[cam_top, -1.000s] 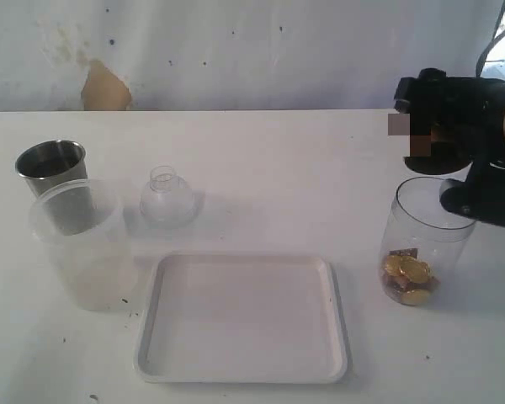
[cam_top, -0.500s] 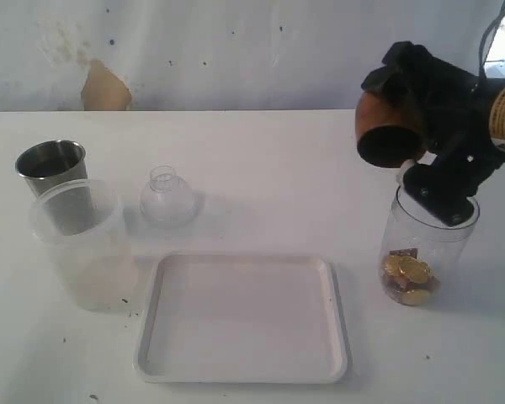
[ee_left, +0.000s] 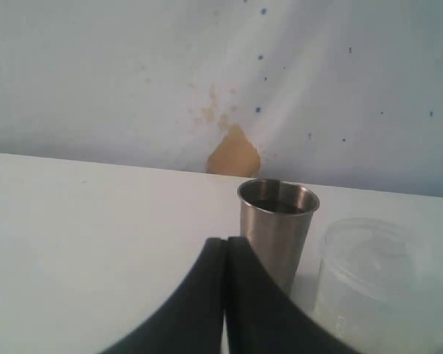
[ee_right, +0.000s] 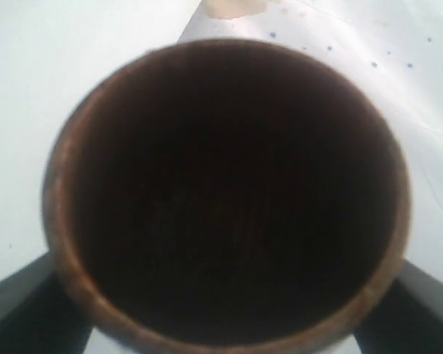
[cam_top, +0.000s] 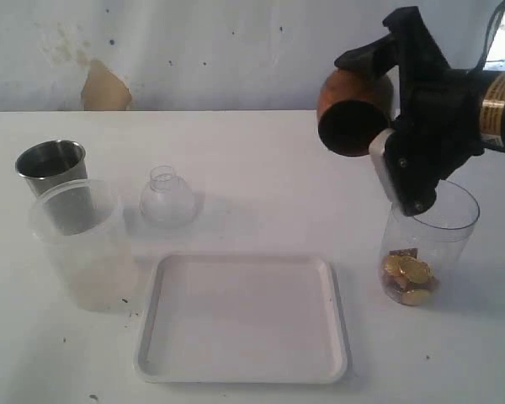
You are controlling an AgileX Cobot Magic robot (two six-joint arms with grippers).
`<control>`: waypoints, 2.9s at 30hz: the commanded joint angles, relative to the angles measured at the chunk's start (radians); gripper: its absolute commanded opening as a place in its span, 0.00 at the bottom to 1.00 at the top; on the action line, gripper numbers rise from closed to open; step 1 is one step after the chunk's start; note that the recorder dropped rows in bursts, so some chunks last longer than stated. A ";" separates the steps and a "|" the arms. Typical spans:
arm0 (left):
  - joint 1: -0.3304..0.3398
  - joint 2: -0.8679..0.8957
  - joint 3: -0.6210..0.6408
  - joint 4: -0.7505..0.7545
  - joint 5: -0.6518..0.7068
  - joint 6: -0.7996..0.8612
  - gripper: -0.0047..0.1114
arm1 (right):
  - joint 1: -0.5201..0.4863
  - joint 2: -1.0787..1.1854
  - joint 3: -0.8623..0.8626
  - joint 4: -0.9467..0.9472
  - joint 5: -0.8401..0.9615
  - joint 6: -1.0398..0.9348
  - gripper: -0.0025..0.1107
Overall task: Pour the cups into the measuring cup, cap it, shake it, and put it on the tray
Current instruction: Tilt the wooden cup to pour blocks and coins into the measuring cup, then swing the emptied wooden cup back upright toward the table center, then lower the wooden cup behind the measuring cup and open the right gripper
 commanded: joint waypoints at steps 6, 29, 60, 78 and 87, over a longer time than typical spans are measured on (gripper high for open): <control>0.002 -0.005 -0.001 -0.005 -0.012 -0.002 0.04 | 0.000 0.005 -0.030 0.008 -0.052 0.263 0.02; 0.002 -0.005 -0.001 -0.005 -0.012 -0.002 0.04 | 0.006 0.036 -0.030 0.083 -0.464 1.713 0.02; 0.002 -0.005 -0.001 -0.005 -0.012 -0.002 0.04 | 0.422 0.397 -0.218 0.173 0.390 2.012 0.02; 0.002 -0.005 -0.001 -0.005 -0.012 -0.002 0.04 | 0.375 0.464 -0.402 0.173 0.510 1.893 0.02; 0.002 -0.005 -0.001 -0.005 -0.012 -0.002 0.04 | 0.086 0.331 -0.396 0.171 0.551 1.767 0.02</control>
